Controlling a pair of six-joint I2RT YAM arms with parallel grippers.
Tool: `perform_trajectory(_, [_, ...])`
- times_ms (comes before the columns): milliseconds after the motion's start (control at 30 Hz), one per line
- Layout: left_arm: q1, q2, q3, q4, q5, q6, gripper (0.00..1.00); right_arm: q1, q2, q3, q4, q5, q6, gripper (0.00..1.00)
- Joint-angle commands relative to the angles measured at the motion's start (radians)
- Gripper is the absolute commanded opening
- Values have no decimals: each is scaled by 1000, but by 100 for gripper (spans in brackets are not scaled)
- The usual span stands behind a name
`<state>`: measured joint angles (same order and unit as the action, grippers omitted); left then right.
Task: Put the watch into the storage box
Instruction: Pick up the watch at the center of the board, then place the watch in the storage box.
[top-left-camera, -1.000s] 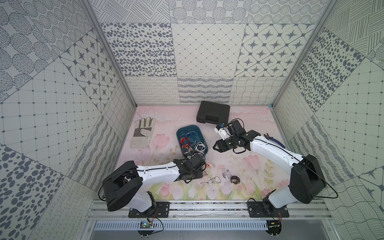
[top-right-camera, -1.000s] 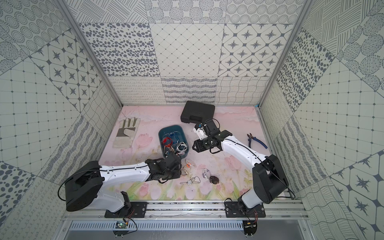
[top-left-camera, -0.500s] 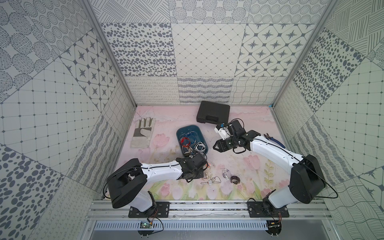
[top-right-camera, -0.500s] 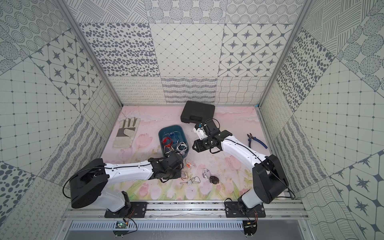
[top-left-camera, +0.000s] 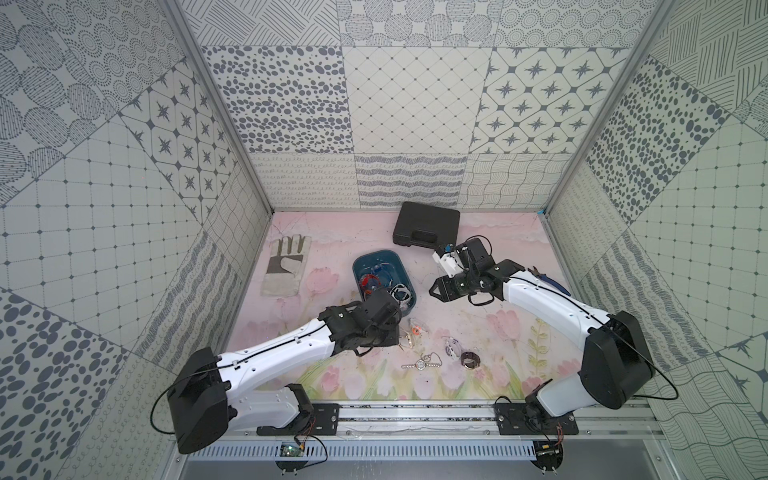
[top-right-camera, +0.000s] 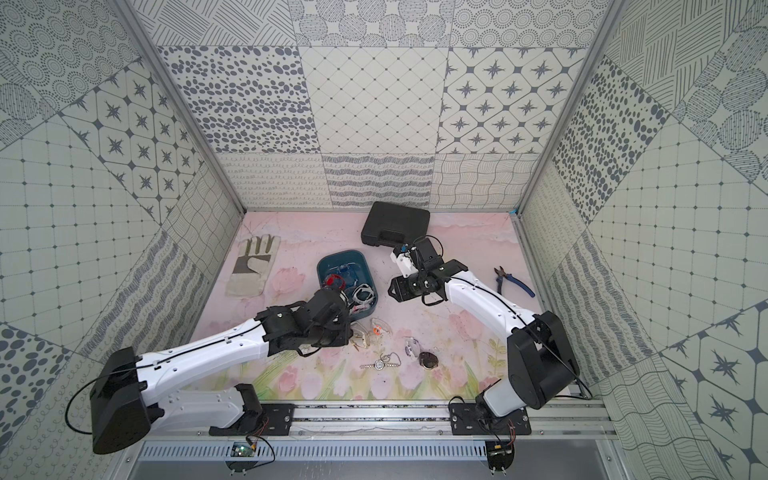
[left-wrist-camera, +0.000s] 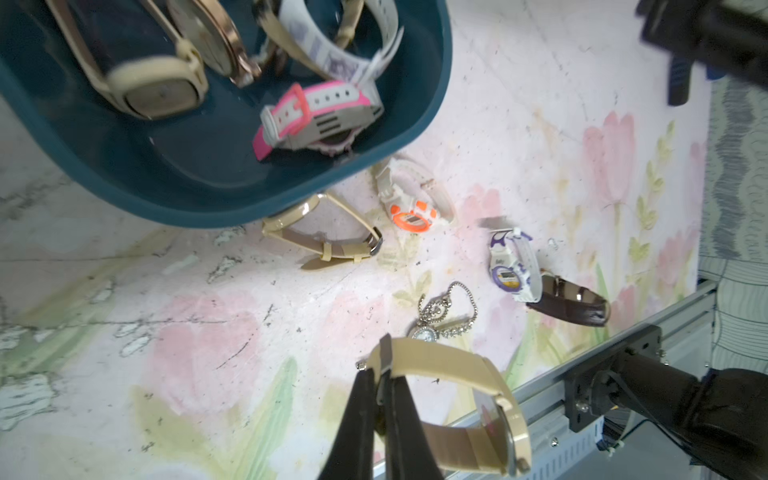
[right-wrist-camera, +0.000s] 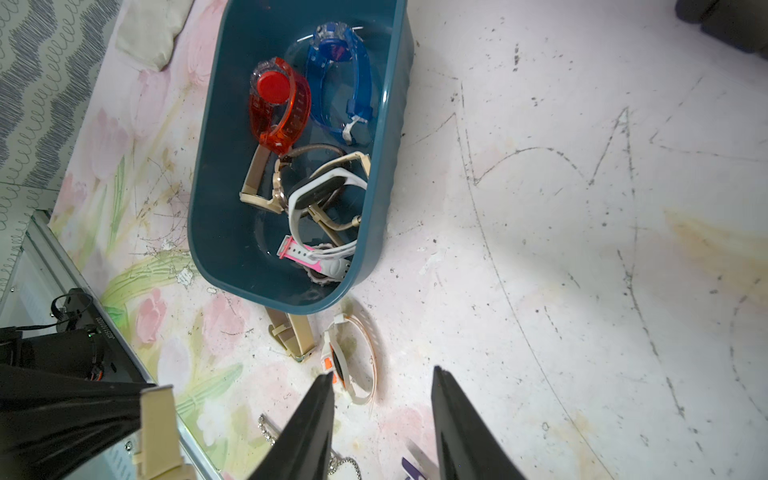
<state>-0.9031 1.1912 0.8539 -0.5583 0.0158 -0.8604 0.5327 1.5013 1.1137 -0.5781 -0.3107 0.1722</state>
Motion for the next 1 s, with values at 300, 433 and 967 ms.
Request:
perform_trajectory(300, [358,247,279,-128,100,378,0,-14,-27,-25,35,-6,7,43])
perform_trajectory(433, [371,346,334,-139,104,431,0,-14,-26,-31,35,-5,5,44])
perform_trajectory(967, [358,491,303,-114,15,448,0,-15,-11,-30,37,-12,2,43])
